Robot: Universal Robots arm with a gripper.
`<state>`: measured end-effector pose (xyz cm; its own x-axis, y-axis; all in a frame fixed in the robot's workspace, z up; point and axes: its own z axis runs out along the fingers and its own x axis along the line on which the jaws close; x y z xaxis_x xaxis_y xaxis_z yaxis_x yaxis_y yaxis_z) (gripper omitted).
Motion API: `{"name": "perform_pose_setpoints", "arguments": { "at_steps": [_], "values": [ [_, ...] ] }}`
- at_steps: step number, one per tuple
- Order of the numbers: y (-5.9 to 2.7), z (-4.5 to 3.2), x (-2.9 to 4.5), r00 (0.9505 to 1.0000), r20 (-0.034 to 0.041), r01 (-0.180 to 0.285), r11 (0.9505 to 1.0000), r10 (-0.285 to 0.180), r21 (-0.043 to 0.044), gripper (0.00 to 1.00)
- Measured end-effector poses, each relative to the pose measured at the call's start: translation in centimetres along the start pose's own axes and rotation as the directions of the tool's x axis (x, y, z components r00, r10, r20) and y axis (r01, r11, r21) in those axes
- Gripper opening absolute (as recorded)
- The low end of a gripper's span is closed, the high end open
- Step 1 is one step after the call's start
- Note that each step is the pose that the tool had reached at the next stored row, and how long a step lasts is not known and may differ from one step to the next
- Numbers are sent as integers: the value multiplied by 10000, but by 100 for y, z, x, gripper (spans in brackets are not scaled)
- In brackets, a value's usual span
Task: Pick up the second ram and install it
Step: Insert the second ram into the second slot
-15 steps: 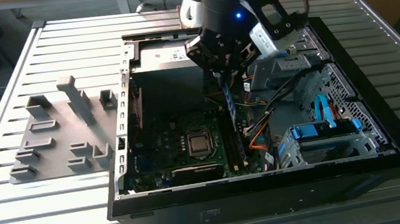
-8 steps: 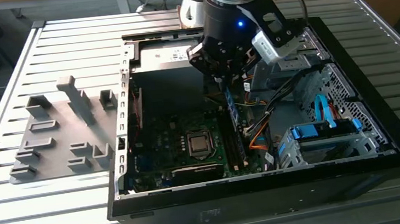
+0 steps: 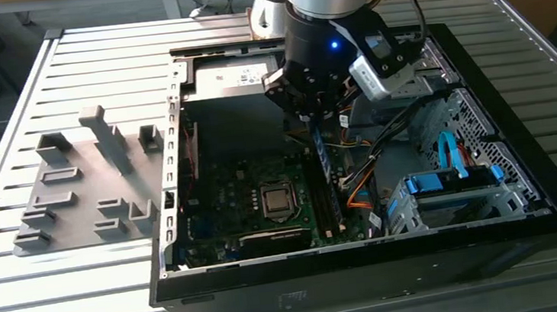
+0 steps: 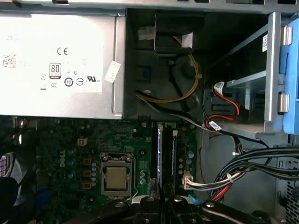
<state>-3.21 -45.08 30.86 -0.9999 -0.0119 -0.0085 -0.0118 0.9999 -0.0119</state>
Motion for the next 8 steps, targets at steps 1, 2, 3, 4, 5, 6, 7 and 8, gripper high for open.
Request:
{"name": "perform_pose_setpoints", "arguments": {
  "at_steps": [1,2,3,4,5,6,7,8],
  "values": [
    [-1,12,0,10000,0,-93,10000,93,-2,14],
    [-1,24,0,9997,-2,-233,9997,233,0,14],
    [-1,32,0,9994,-3,-351,9994,351,3,14],
    [-1,36,-8,9992,-5,-410,9992,410,4,14],
    [-1,37,-19,9991,-4,-432,9991,432,5,14],
    [-2,43,-20,9991,-5,-435,9991,435,6,14],
    [-2,55,-21,9990,-5,-436,9990,436,5,14],
    [-4,70,-21,9990,-5,-436,9990,436,4,14]
  ]
}}
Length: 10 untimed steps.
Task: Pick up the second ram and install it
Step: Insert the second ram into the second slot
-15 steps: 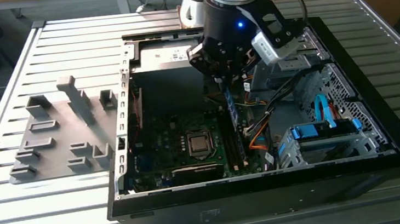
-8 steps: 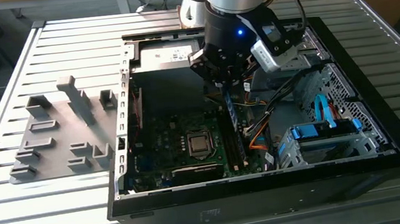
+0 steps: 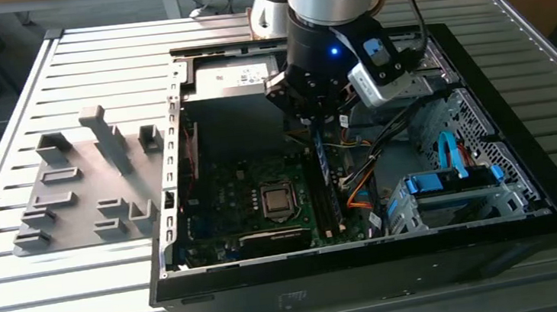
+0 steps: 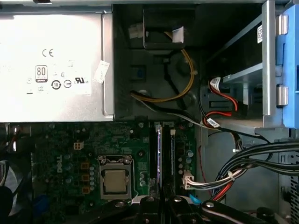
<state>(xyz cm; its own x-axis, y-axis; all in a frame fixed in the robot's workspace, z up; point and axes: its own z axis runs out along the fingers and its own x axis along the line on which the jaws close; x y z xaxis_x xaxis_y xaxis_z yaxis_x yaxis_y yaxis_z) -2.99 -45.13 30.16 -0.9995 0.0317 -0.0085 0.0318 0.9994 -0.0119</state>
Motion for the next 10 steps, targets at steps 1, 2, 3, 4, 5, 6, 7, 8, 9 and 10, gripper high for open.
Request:
{"name": "perform_pose_setpoints", "arguments": {
  "at_steps": [1,2,3,4,5,6,7,8,9,10],
  "values": [
    [-9,12,-1,10000,-1,1,10000,-1,5,14],
    [-24,23,-1,10000,-2,1,10000,-1,8,14],
    [-40,33,-2,10000,-3,1,10000,-1,10,14],
    [-58,46,-2,10000,-2,0,10000,0,10,14],
    [-80,63,-4,10000,-3,1,10000,-1,11,14],
    [-98,81,-6,10000,-4,1,10000,-1,10,14],
    [-117,100,-7,10000,-9,1,10000,-1,9,14],
    [-138,116,-9,10000,-16,1,10000,-1,11,14],
    [-163,131,-11,10000,-21,1,10000,-1,10,14],
    [-187,144,-14,10000,-27,2,10000,-2,9,14]
  ]
}}
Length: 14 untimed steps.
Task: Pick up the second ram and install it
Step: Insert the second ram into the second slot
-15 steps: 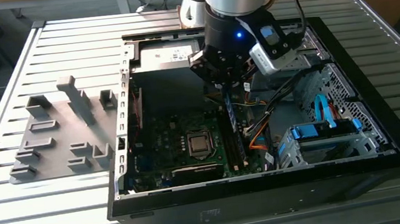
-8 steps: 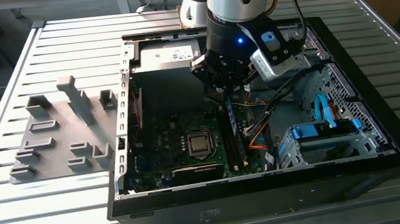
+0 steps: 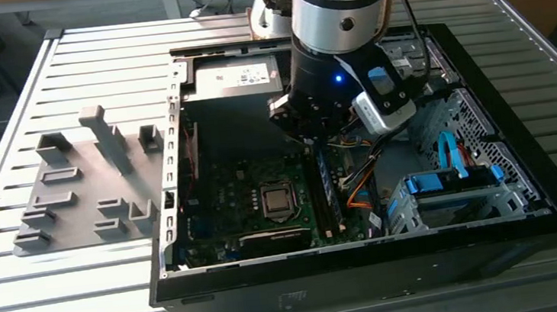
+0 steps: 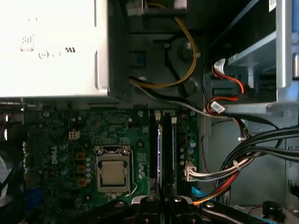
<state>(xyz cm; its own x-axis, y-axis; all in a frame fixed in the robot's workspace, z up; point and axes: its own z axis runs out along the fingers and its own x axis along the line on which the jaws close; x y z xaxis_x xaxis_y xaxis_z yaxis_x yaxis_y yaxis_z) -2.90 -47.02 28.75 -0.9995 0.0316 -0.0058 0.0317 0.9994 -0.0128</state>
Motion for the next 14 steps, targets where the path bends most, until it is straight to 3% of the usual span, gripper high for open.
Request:
{"name": "perform_pose_setpoints", "arguments": {
  "at_steps": [14],
  "values": [
    [-25,249,-41,10000,-52,18,10000,-18,3,14]
  ]
}}
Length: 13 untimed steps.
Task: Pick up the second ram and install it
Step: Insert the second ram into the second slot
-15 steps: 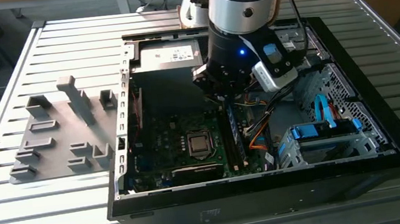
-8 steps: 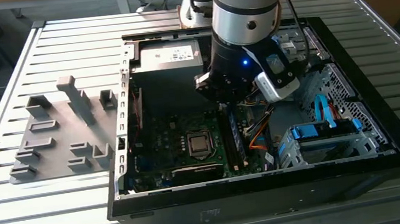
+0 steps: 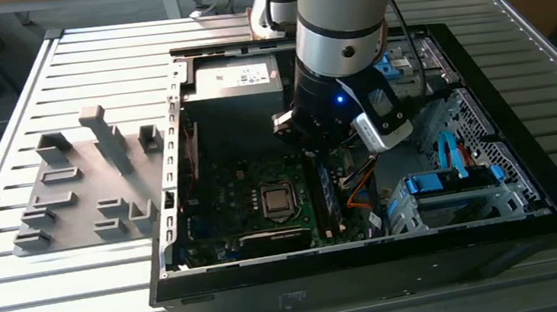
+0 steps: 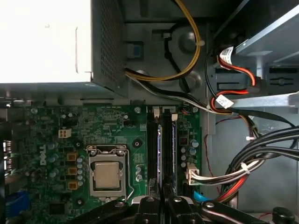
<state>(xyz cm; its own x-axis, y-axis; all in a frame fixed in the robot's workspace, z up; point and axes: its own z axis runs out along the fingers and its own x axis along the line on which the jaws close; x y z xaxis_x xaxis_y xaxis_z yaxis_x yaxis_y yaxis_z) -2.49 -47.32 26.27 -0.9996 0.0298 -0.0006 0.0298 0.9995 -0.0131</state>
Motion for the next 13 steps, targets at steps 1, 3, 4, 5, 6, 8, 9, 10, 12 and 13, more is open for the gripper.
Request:
{"name": "perform_pose_setpoints", "arguments": {
  "at_steps": [1,3,4,5,6,8,9,10,12,13],
  "values": [
    [-2,18,0,10000,-1,-16,10000,16,1,14],
    [-9,51,-4,10000,-10,-47,10000,47,1,14],
    [-13,67,-6,10000,-14,-62,10000,62,0,14],
    [-17,83,-12,10000,-21,-72,10000,72,1,14],
    [-20,100,-21,10000,-28,-76,10000,76,2,14],
    [-21,136,-26,10000,-30,-78,10000,78,1,14],
    [-20,154,-26,10000,-31,-78,10000,78,1,14],
    [-20,173,-26,10000,-31,-79,10000,79,2,14],
    [-20,210,-26,10000,-34,-78,10000,78,1,14],
    [-19,228,-27,10000,-37,-78,10000,78,1,14]
  ]
}}
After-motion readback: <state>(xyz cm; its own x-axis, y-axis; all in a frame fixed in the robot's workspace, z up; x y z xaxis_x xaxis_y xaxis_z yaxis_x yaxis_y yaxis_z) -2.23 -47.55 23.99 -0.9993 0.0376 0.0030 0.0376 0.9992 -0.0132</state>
